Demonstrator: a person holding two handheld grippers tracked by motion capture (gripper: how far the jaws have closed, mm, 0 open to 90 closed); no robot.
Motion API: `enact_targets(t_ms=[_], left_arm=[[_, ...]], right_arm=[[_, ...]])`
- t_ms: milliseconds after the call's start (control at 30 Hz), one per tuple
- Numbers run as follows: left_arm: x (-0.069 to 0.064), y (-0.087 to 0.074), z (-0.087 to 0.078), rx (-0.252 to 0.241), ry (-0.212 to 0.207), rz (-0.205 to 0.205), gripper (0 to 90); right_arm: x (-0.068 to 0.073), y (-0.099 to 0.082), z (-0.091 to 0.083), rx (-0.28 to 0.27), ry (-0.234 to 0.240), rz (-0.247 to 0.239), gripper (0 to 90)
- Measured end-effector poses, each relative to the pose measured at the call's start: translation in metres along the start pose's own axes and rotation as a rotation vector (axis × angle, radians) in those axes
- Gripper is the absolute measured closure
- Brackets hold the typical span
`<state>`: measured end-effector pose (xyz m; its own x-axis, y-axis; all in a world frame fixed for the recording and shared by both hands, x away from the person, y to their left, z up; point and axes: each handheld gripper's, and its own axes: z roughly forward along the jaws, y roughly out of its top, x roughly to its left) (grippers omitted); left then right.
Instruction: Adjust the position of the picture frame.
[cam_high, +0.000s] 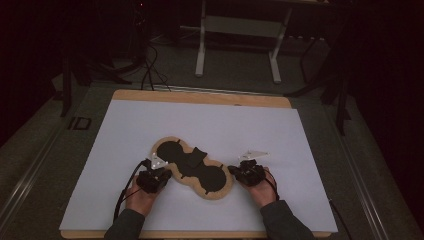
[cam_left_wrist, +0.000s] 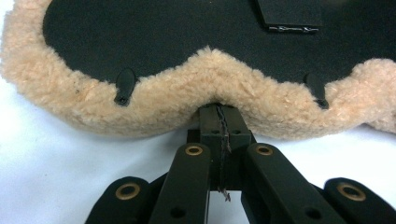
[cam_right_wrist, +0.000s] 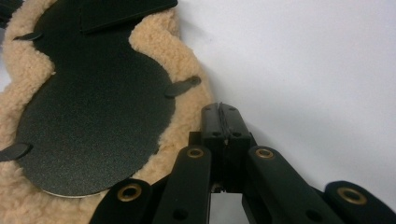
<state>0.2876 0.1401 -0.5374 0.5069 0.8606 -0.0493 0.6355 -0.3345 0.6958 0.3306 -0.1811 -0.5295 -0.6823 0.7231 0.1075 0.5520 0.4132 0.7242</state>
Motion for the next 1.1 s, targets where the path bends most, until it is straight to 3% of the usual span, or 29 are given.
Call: enact_targets(t_ms=[233,333,467,733,1100], left_arm=[[-0.004,-0.001,-0.002,0.007,-0.004,0.000,90.0],[-0.010,-0.005,-0.005,0.006,-0.025,-0.002,90.0],[-0.013,-0.006,-0.006,0.012,-0.018,0.016,90.0],[-0.012,-0.005,-0.005,0.013,-0.005,0.028,90.0],[-0.005,-0.002,-0.001,-0.003,0.009,0.006,90.0]], right_arm=[[0.002,-0.003,0.000,0.016,-0.013,-0.007,90.0],[0.003,-0.003,-0.001,0.022,-0.014,-0.011,90.0],[0.003,-0.003,-0.001,0.027,-0.013,-0.011,90.0],[0.004,-0.004,-0.003,0.041,0.001,-0.013,90.0],[0.013,-0.007,-0.007,0.062,0.025,-0.050,90.0]])
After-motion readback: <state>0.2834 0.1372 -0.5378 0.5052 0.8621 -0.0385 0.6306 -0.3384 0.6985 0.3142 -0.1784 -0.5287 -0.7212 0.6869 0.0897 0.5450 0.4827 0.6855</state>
